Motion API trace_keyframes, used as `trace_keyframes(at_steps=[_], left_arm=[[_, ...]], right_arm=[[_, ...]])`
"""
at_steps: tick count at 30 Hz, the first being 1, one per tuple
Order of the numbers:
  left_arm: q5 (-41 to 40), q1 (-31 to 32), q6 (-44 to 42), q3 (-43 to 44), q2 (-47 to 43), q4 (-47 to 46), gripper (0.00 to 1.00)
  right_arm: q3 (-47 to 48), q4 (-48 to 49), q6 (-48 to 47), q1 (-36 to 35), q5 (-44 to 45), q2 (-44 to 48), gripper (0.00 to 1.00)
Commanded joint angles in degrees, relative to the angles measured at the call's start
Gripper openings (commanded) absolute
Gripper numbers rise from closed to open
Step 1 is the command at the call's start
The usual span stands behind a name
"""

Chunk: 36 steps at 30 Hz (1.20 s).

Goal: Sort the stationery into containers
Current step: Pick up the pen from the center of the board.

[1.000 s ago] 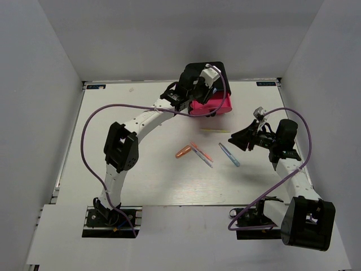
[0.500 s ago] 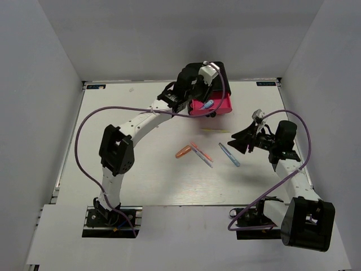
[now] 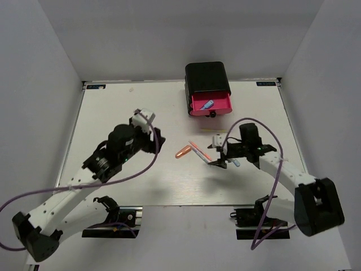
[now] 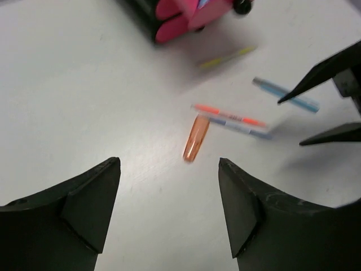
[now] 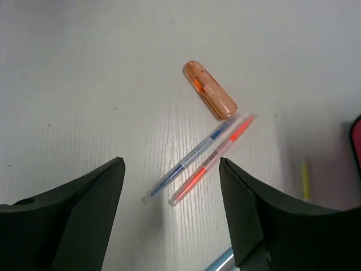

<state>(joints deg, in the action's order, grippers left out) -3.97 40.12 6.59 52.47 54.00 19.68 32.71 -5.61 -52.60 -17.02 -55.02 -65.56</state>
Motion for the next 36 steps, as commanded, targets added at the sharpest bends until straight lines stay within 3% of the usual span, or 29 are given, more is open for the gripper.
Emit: trace_keyframes(at_steps=[1,5,9,14,20,24,33,36], left_arm=[[-7.4,-0.3,4.3,-8.4,-8.1,6.3,0.8],[-10.2,-0.3,6.4,-14.4,-17.5,6.8,0.86],[-14.1,-0.3,6.9,-14.3,-18.7,7.5,0.88],[-14.8,-0.3,8.9,-12.9,-18.0,9.7,0.88],[-15.3,-0.3,8.9,-12.9,-20.3,10.3,0.88],[-16.3,-0.3,8.9,-12.9,-22.4,10.3,0.88],[-16.3,-0.3,9.4,-12.9,-23.5,10.3,0.88],[-16.3,-0.3,9.4,-12.9,-24.0,10.3,0.88]], right_arm=[[5.9,-2.6,-10.1,-7.8,10.4,-5.1,0.74],[10.5,-1.2,-9.2,-15.6,17.8,-11.2,0.74],[15.2,2.6,-8.7,-19.7,25.0,-19.0,0.74],[23.7,-0.5,-9.9,-23.3,30.0,-26.7,0.74],[30.6,-4.9,-12.4,-25.3,31.8,-35.0,0.7],[36.5,-11.3,-14.3,-25.8,32.3,-40.9,0.61],[38.7,-16.9,-17.4,-26.7,33.1,-45.7,0.6],[39.2,-19.1,-18.5,-26.8,33.1,-47.4,0.49]])
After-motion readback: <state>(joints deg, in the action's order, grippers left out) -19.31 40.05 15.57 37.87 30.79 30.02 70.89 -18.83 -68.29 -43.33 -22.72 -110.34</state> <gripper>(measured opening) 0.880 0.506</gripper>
